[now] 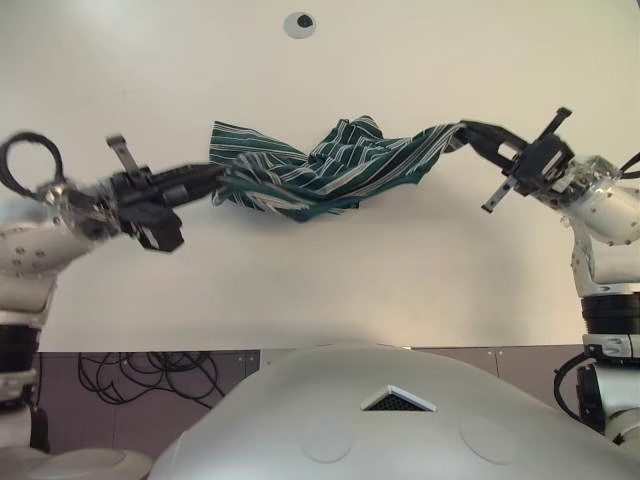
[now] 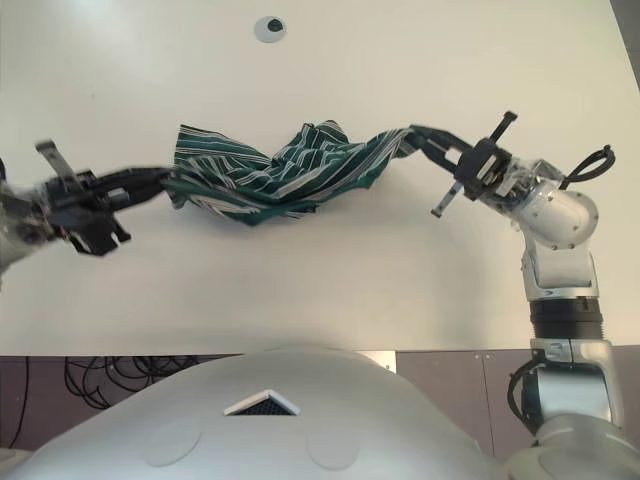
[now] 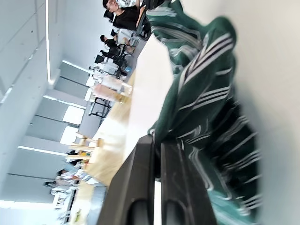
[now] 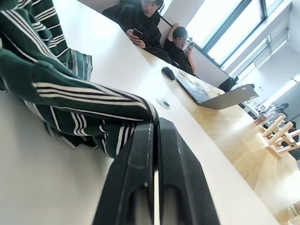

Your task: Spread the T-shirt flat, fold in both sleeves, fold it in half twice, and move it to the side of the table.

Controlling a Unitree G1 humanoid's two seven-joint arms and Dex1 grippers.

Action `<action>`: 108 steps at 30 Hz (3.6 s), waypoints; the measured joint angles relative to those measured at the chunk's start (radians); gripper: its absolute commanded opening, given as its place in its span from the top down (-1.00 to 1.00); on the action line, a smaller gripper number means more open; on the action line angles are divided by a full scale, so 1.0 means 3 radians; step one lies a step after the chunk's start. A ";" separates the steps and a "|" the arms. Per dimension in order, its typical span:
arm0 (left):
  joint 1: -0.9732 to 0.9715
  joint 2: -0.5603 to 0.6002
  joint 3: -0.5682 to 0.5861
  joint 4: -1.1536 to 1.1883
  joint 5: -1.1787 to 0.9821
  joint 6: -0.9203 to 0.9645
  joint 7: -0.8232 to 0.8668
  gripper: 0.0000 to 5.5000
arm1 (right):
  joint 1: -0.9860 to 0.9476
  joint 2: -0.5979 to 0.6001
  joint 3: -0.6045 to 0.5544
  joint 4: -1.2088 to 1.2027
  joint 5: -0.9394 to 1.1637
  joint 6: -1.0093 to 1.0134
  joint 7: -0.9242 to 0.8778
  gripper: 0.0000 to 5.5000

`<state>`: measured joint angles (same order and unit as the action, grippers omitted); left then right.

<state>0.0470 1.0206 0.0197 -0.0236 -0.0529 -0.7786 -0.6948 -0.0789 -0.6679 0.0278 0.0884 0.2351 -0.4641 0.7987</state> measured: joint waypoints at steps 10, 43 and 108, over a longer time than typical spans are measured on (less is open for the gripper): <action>-0.2557 -0.0351 -0.0501 0.1628 0.1626 0.0206 0.0477 1.00 | -0.1925 0.0274 -0.0043 0.1160 -0.0392 0.0482 -0.0453 1.00; -0.5364 -0.1064 -0.1251 0.4423 0.2169 0.0352 0.0753 1.00 | -0.4692 0.0477 -0.0059 0.3882 -0.1182 0.0050 -0.0582 1.00; 0.1677 -0.0792 0.0744 0.0296 -0.1805 0.2616 -0.1492 0.30 | 0.2005 -0.0942 -0.0377 -0.1664 0.0878 0.2237 0.1968 0.13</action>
<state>0.5503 0.7831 0.2428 0.0651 -0.5945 0.0064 -1.1424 0.5227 -0.9505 -0.0854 -0.4107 0.4986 0.2071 1.3890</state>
